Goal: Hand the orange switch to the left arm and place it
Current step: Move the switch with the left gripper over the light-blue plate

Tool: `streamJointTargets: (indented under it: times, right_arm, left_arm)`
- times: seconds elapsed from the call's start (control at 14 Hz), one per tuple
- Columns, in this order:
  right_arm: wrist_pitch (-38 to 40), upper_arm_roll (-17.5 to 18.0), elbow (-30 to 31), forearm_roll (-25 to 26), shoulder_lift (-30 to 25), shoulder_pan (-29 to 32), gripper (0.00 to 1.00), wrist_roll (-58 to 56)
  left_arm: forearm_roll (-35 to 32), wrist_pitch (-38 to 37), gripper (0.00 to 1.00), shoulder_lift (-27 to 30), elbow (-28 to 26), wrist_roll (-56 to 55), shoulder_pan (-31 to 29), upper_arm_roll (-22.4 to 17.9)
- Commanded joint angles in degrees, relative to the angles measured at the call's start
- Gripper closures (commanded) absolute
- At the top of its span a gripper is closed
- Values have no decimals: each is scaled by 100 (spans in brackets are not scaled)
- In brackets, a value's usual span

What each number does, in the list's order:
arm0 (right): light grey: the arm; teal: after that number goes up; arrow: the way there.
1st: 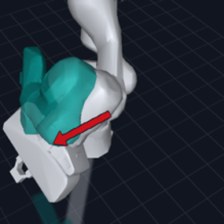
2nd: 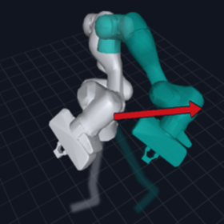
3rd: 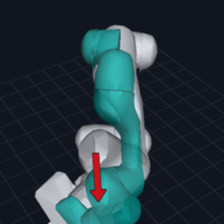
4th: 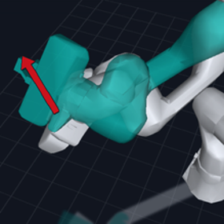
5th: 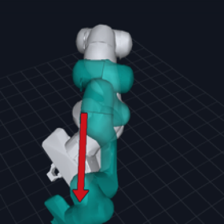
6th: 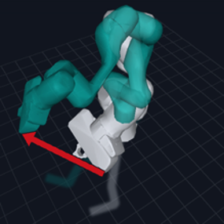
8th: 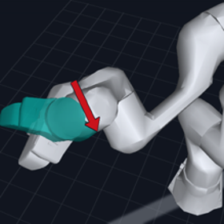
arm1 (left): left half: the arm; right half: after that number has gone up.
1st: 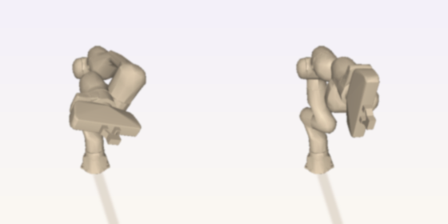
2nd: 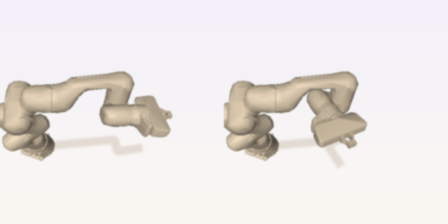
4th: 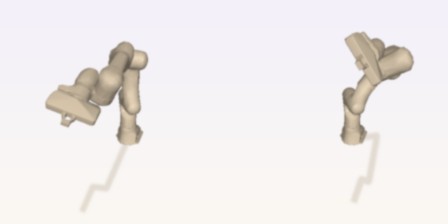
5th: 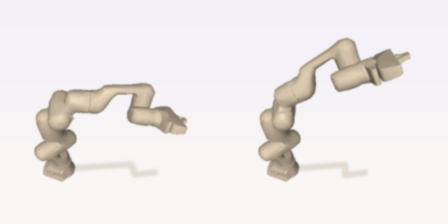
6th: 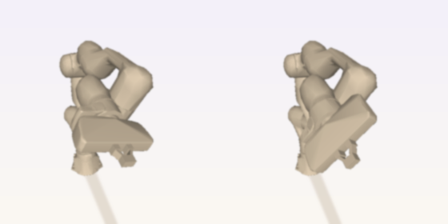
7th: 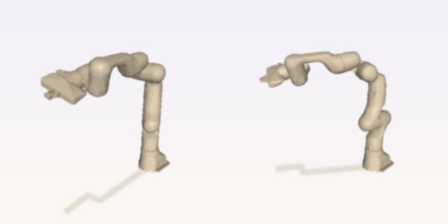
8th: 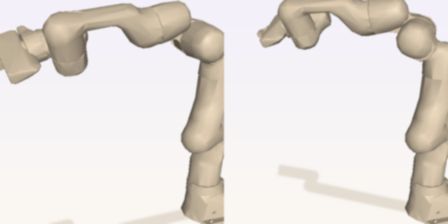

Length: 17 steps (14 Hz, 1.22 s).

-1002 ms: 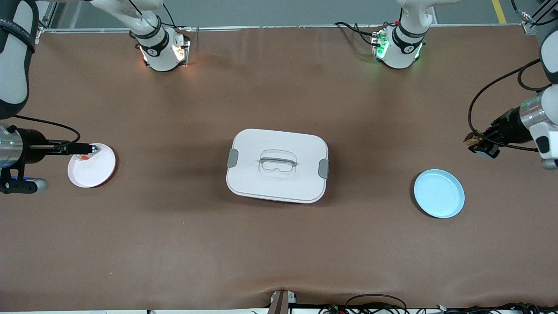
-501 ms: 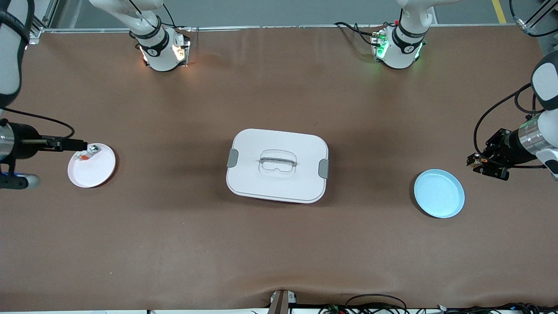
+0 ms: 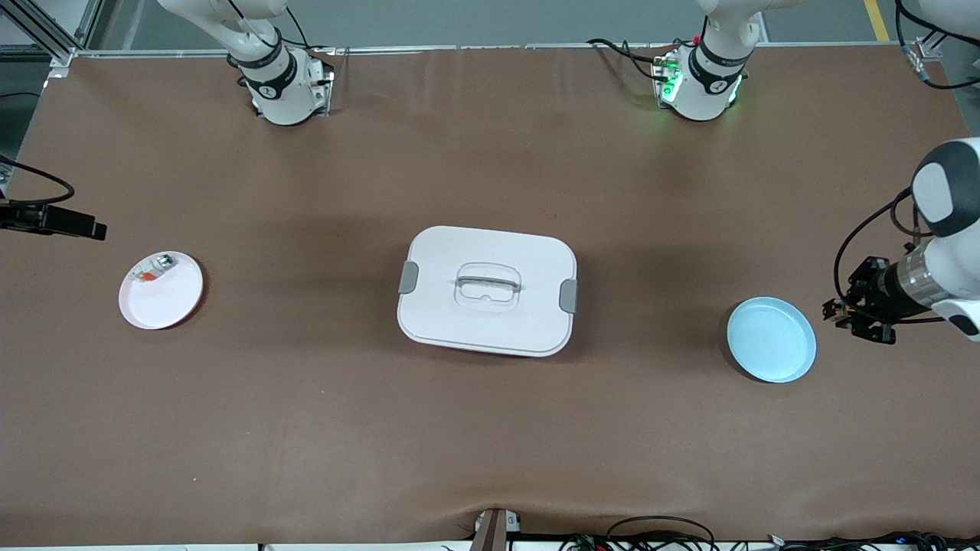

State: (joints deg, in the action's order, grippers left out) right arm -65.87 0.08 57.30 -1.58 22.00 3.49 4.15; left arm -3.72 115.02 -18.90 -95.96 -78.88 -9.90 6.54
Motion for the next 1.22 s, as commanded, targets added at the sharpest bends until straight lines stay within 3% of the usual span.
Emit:
streamJointTargets:
  times: [0.0,0.14,0.43,0.72,1.15]
  right_arm:
    - [12,107,115,-9,-170,55,0,16]
    - [12,107,150,44,-231,29,0,16]
    - [-102,107,624,18,-512,55,0,25]
    - [-102,107,669,-17,-557,64,0,33]
    - [-190,115,686,-44,-723,11,0,42]
  left_arm:
    - [-137,160,100,-253,34,-216,-4,40]
    - [-137,327,100,-377,-53,-216,31,40]
    - [-137,1266,100,-369,-729,-225,14,49]
    - [-137,2137,100,-412,-1257,-233,-3,32]
    - [-172,2314,100,-842,-1302,-505,-65,-12]
